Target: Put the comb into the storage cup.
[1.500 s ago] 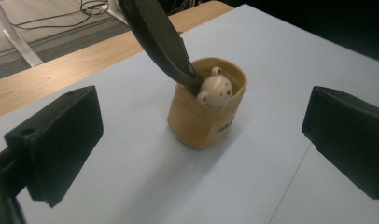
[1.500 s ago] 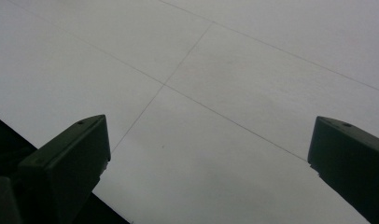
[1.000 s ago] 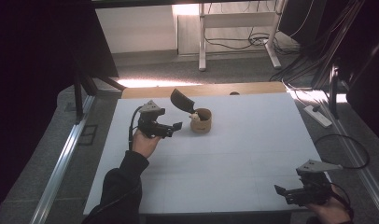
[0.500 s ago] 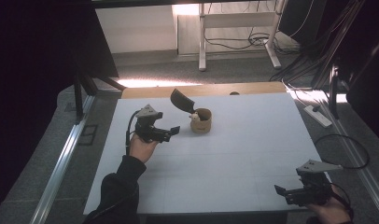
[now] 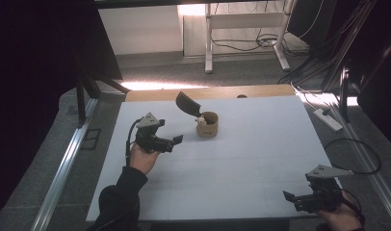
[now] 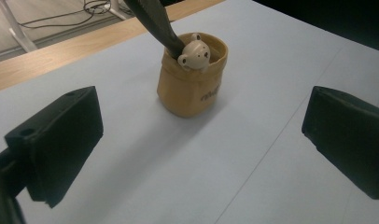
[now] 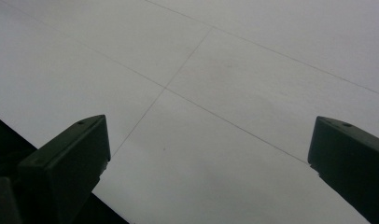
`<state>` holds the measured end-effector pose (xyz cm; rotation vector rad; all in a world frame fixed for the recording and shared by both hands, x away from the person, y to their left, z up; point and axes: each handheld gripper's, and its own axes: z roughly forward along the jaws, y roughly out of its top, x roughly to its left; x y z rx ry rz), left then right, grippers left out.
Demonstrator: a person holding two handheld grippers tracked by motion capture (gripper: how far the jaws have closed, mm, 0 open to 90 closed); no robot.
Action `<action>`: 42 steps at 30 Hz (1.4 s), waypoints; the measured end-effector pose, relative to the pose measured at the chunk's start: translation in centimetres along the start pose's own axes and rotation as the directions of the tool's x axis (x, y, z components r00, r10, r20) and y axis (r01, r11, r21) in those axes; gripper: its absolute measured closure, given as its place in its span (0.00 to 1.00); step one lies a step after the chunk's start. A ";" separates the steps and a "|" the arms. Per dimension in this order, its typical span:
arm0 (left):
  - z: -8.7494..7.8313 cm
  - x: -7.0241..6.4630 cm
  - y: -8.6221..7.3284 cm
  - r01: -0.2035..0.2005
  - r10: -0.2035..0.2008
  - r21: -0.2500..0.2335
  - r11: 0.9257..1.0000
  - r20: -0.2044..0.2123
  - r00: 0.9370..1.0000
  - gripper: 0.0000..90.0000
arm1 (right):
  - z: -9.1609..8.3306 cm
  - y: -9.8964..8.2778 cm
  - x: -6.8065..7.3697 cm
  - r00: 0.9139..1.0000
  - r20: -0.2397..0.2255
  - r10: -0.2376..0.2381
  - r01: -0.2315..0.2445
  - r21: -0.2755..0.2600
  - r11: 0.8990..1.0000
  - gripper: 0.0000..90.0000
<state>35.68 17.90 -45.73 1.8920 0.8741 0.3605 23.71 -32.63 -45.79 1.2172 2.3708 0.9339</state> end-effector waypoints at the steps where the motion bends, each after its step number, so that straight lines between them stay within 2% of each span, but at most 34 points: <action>1: -0.1 -0.1 0.0 -0.001 0.001 0.001 1.000 0.002 1.000 0.00 | 0.0 0.0 0.0 1.000 0.000 0.000 0.000 -0.001 1.000 0.00; 8: -0.5 -0.6 -0.4 0.004 -0.004 0.005 1.000 0.009 1.000 0.00 | 0.0 0.0 0.0 1.000 0.001 -0.003 0.003 0.000 1.000 0.00; 18: -1.0 -1.3 -1.1 0.032 -0.032 0.018 0.999 0.030 0.999 0.00 | -0.1 -0.1 0.1 1.000 0.005 -0.004 0.004 0.001 1.000 0.00; 26: -1.8 -2.0 -1.6 0.036 -0.036 0.004 0.999 0.033 0.999 0.00 | -0.1 -0.1 0.1 1.000 0.008 -0.004 0.004 0.001 1.000 0.00; 42: -3.5 -2.9 -2.7 0.046 -0.046 0.005 0.999 0.030 0.999 0.00 | -0.1 -0.1 0.1 1.000 0.008 -0.006 0.006 0.002 1.000 0.00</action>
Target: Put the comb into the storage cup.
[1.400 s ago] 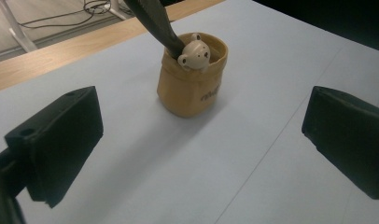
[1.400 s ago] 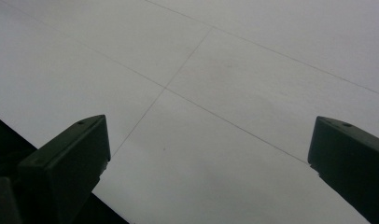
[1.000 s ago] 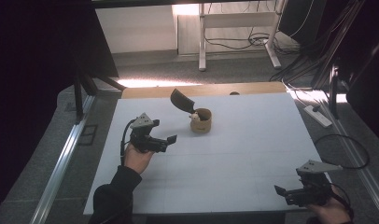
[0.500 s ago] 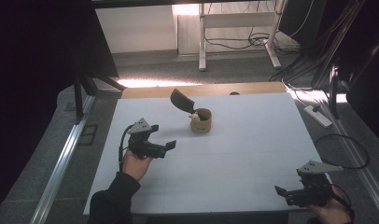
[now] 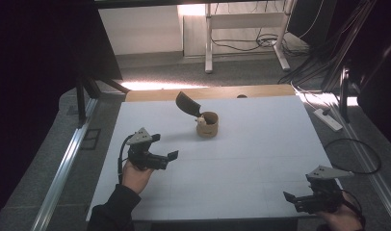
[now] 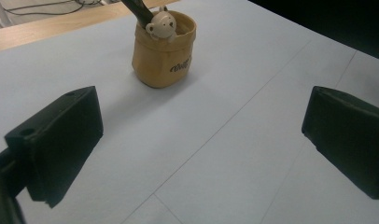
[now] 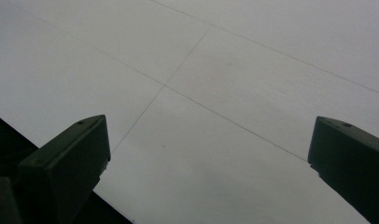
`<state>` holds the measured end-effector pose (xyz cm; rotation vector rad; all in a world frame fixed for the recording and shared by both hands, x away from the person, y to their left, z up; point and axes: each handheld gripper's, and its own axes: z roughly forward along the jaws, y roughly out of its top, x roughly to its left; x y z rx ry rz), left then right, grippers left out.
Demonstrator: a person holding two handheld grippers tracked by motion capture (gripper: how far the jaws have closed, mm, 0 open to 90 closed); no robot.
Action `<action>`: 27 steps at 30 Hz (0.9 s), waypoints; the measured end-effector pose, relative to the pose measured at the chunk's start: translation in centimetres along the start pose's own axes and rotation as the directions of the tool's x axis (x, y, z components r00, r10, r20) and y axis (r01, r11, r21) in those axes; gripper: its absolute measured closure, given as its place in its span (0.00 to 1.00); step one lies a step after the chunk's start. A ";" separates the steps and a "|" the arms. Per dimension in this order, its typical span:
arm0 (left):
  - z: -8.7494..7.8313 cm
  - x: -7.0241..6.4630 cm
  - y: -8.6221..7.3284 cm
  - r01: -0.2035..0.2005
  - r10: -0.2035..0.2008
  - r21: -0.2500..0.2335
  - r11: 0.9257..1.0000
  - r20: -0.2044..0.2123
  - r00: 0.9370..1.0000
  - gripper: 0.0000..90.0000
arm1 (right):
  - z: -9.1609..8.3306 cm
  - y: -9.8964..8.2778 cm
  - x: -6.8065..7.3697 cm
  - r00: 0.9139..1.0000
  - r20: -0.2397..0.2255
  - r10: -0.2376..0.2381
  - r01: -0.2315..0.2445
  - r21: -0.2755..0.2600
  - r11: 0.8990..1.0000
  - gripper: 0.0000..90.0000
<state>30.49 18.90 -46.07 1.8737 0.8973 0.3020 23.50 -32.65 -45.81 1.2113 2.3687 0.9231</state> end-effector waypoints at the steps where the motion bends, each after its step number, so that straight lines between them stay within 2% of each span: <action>1: -0.1 0.0 -0.1 0.000 0.000 -0.004 1.000 -0.001 1.000 0.00 | 0.0 0.0 0.0 1.000 0.000 0.000 0.000 0.000 1.000 0.00; 27: -3.6 -1.0 -2.0 0.033 -0.033 -0.011 0.999 -0.005 0.999 0.00 | 0.1 0.0 0.0 1.000 0.001 -0.003 0.003 0.010 1.000 0.00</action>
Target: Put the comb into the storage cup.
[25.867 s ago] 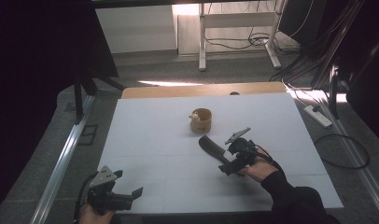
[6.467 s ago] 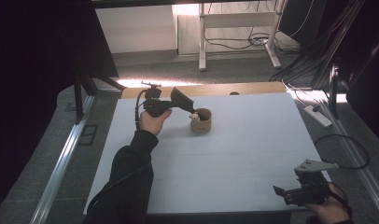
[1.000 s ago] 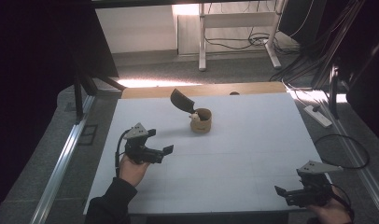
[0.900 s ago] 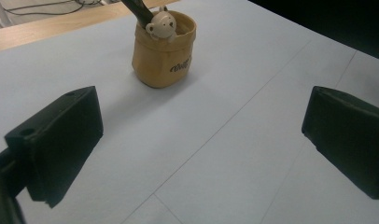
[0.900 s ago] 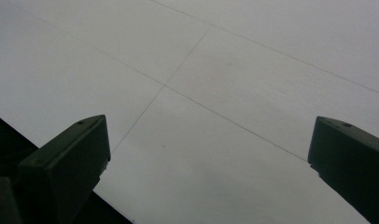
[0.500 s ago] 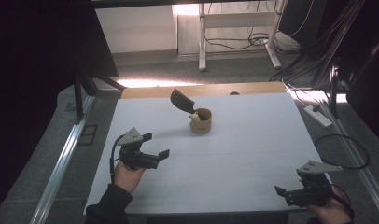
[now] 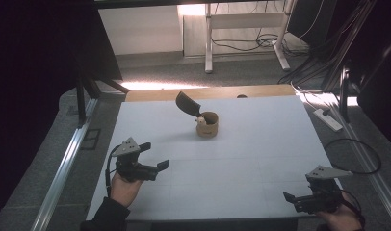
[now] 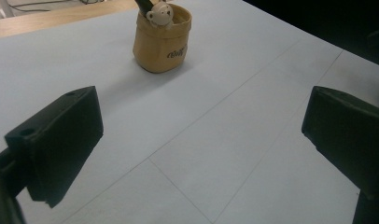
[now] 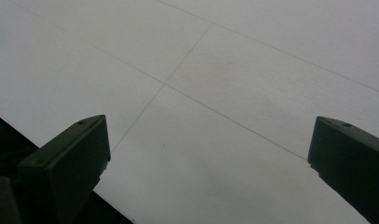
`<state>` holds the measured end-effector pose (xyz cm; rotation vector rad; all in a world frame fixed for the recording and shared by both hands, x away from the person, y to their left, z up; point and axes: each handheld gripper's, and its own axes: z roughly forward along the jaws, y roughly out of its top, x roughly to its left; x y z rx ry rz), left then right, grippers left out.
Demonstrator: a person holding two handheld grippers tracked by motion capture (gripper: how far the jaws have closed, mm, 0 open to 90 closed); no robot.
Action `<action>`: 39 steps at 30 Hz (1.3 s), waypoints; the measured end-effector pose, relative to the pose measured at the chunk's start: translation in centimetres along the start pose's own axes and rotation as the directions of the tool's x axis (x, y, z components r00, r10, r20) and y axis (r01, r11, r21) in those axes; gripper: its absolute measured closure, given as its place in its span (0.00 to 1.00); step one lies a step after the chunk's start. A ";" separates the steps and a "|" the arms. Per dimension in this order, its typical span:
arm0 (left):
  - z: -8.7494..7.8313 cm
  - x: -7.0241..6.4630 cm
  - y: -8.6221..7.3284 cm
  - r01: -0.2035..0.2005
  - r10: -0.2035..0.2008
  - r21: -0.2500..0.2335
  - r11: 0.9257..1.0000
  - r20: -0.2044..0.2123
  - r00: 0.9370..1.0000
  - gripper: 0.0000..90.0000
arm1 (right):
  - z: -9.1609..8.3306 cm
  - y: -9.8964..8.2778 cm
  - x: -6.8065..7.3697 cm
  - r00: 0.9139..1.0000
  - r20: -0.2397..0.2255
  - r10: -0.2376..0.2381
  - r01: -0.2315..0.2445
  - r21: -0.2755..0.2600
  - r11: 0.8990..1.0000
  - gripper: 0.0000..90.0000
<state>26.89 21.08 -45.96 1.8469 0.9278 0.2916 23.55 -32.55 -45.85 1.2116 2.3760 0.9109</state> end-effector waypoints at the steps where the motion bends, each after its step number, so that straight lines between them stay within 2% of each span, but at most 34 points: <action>1: -0.1 0.0 -0.1 0.000 0.000 0.000 1.000 -0.001 1.000 0.00 | 0.0 0.0 0.0 1.000 0.000 0.000 0.000 0.000 1.000 0.00; 12: -1.4 -0.5 -1.1 0.018 -0.018 0.014 1.000 -0.013 1.000 0.00 | 0.1 0.0 0.0 1.000 0.001 0.000 0.000 0.004 1.000 0.00; 24: -2.5 -1.3 -2.0 0.015 -0.013 0.055 0.998 -0.046 0.999 0.00 | 0.1 0.0 0.0 1.000 0.004 0.001 -0.001 0.008 1.000 0.00; 32: -3.0 -1.7 -2.6 0.029 -0.025 0.074 0.997 -0.053 0.998 0.00 | 0.1 0.0 0.0 1.000 0.004 0.001 -0.001 0.009 1.000 0.00; 39: -3.3 -2.1 -3.0 0.020 -0.014 0.094 0.995 -0.067 0.998 0.00 | 0.1 0.0 0.0 1.000 0.005 0.003 -0.003 0.010 1.000 0.00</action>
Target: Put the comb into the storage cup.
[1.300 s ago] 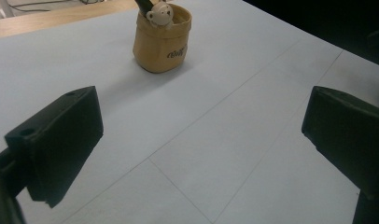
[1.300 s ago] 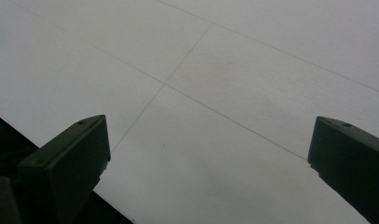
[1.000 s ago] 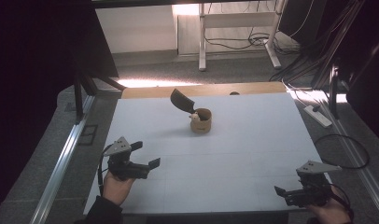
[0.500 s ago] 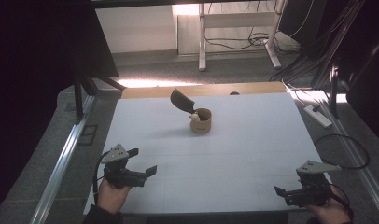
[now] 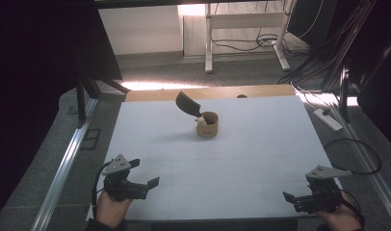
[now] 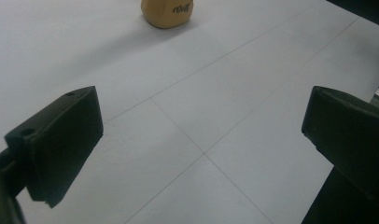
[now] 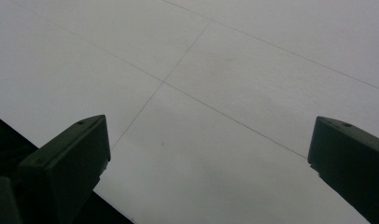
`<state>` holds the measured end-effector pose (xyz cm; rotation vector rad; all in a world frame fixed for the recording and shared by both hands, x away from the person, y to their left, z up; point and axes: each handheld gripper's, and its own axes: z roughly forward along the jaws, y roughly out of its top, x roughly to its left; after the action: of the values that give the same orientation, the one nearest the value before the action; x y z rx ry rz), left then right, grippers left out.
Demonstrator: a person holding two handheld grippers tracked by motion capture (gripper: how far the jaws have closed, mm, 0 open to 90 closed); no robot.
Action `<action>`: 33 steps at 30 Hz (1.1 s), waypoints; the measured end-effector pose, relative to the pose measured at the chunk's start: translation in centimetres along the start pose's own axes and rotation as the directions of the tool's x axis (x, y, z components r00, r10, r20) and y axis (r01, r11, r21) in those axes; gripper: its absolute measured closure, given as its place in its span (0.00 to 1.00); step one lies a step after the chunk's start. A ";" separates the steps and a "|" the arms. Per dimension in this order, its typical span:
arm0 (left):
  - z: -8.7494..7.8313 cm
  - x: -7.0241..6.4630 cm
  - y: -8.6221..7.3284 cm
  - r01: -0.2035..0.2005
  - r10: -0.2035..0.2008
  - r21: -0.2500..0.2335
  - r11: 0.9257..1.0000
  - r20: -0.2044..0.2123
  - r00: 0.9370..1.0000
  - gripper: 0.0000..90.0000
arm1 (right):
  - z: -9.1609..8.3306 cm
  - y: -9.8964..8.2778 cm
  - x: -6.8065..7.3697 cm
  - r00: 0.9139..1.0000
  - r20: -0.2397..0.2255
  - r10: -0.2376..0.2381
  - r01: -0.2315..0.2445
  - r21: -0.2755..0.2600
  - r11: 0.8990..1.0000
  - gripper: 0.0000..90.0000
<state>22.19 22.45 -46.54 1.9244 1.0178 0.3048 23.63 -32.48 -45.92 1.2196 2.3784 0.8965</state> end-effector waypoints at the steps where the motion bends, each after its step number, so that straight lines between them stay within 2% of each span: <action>1: 0.0 0.0 -0.1 0.001 -0.001 0.001 1.000 0.000 1.000 0.00 | 0.0 0.0 0.0 1.000 0.000 0.000 0.000 0.000 1.000 0.00; 22: -1.0 -0.9 -1.3 -0.003 0.004 0.035 0.999 -0.033 0.999 0.00 | 0.0 0.0 0.0 1.000 0.003 0.000 0.000 0.007 1.000 0.00; 29: -1.1 -0.9 -1.7 0.002 0.001 0.065 0.998 -0.040 0.999 0.00 | 0.1 0.0 0.0 1.000 0.004 -0.001 0.001 0.008 1.000 0.00; 33: -0.8 -1.1 -2.0 -0.002 0.006 0.101 0.995 -0.045 0.999 0.00 | 0.1 0.0 0.1 1.000 0.006 -0.001 0.001 0.010 1.000 0.00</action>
<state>20.02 22.61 -47.48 2.0185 1.0776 0.3059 23.65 -32.38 -45.94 1.2225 2.3811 0.8805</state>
